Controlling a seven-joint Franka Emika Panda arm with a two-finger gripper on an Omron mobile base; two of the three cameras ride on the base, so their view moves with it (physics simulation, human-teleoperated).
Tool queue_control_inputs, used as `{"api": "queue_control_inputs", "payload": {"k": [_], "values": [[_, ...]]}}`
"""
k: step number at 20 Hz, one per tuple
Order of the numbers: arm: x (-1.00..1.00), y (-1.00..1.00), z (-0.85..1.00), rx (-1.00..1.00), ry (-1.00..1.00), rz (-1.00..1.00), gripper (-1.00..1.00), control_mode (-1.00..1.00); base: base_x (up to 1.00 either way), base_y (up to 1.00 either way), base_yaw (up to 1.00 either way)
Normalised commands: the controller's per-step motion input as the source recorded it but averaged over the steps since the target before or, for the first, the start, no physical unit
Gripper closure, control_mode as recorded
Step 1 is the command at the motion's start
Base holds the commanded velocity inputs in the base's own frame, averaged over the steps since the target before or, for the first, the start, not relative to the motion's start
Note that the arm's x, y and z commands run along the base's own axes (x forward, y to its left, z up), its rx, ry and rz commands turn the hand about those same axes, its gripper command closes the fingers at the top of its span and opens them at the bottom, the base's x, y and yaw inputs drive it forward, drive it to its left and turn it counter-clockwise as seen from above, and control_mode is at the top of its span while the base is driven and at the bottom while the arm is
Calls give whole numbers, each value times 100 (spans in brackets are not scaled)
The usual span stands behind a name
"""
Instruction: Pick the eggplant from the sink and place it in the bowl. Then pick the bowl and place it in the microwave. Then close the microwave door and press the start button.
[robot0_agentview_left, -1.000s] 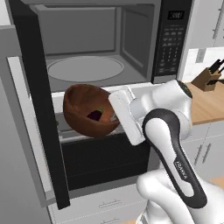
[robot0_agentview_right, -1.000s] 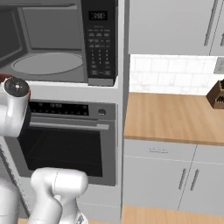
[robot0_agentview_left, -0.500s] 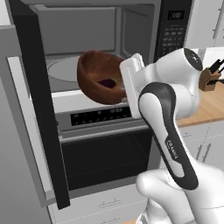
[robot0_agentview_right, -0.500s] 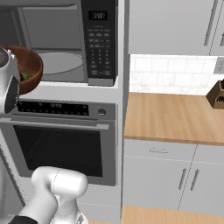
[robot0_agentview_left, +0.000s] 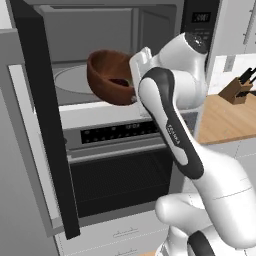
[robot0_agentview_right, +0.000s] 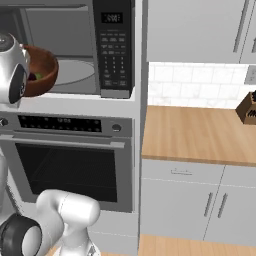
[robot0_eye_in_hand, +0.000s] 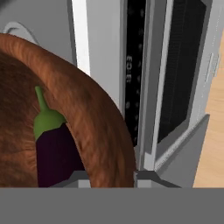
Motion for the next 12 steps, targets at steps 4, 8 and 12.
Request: {"api": "queue_control_inputs", "payload": {"k": [4,8,12], "values": [[73,0,0,0,19,0,100,-100,0,0,0],[69,0,0,-1,10,0,100,-100,0,0,0],[74,0,0,-3,6,0,100,-100,0,0,0]]}}
